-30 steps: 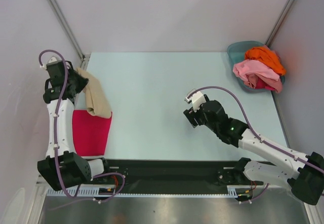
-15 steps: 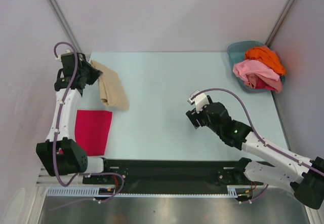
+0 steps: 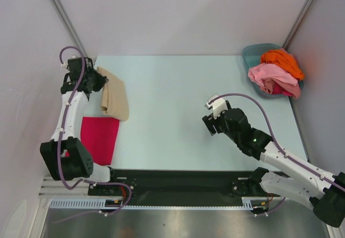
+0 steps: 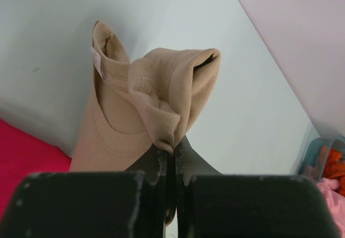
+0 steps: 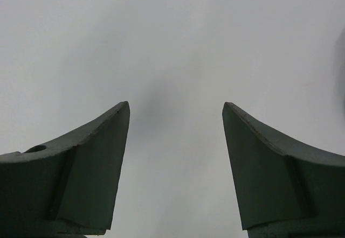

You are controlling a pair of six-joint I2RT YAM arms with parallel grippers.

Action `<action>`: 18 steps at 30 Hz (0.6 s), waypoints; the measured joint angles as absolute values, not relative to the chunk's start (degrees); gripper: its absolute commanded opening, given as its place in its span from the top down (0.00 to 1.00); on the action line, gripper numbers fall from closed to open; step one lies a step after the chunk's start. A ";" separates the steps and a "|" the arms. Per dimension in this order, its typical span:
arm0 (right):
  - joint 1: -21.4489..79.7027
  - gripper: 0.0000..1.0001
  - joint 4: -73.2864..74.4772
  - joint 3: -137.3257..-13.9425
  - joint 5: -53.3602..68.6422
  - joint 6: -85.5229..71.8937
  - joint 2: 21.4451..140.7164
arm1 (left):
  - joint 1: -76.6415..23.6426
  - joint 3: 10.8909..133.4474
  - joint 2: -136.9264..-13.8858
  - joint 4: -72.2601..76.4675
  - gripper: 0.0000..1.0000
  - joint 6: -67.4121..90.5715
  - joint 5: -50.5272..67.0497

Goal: Fold and stack the t-shirts
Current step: Neatly place the folded tshirt to the corner

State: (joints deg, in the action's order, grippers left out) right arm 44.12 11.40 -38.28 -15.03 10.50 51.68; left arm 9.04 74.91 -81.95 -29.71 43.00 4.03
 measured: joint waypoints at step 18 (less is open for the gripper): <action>44.07 0.26 11.29 -38.26 -12.84 9.61 52.69 | 17.32 68.27 -73.08 -32.40 1.00 38.41 0.32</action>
State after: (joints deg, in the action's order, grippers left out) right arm 44.07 11.29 -38.26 -12.84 9.61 52.69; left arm 17.32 68.27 -73.08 -32.40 38.41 0.32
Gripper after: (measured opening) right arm 0.742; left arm 0.038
